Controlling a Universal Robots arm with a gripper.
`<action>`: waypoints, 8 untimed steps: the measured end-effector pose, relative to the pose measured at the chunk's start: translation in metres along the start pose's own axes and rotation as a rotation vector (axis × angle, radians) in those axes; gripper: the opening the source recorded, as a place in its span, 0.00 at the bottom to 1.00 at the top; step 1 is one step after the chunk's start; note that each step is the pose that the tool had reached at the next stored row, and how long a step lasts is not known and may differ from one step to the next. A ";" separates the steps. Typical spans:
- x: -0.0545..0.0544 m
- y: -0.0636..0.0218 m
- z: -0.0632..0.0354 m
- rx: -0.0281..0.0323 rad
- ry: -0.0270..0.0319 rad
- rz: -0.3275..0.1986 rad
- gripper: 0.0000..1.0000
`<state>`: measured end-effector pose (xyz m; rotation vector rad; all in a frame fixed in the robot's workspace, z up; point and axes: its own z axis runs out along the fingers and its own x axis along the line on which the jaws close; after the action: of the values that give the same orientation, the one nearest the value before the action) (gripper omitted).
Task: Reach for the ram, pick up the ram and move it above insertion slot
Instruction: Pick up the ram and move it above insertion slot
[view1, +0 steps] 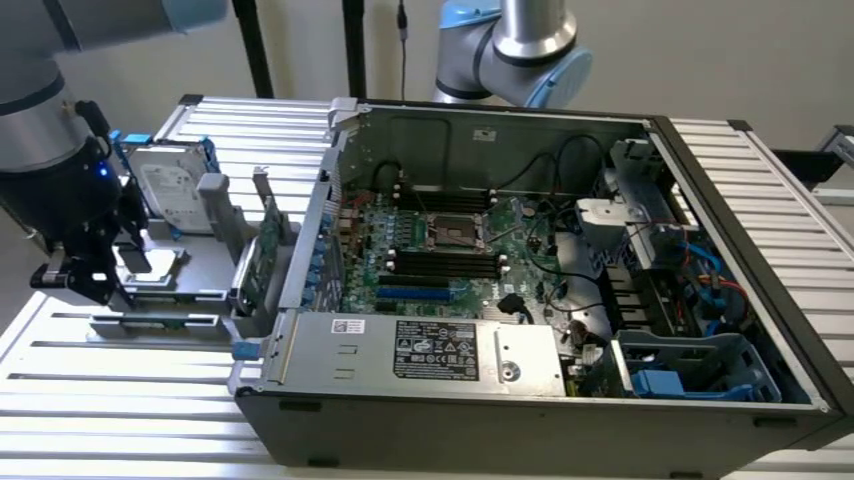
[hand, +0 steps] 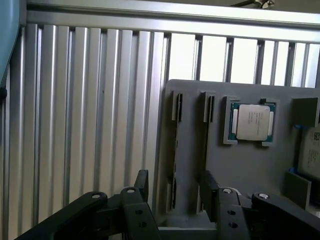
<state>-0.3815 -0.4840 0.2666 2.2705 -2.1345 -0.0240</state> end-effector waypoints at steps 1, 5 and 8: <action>0.000 -0.0001 0.0018 0.0001 -0.0001 0.000 0.54; 0.000 -0.0004 0.0091 0.0000 0.0000 0.000 0.54; 0.000 -0.0010 0.0145 0.0000 0.0000 0.000 0.54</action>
<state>-0.3808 -0.4841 0.2521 2.2706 -2.1344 -0.0240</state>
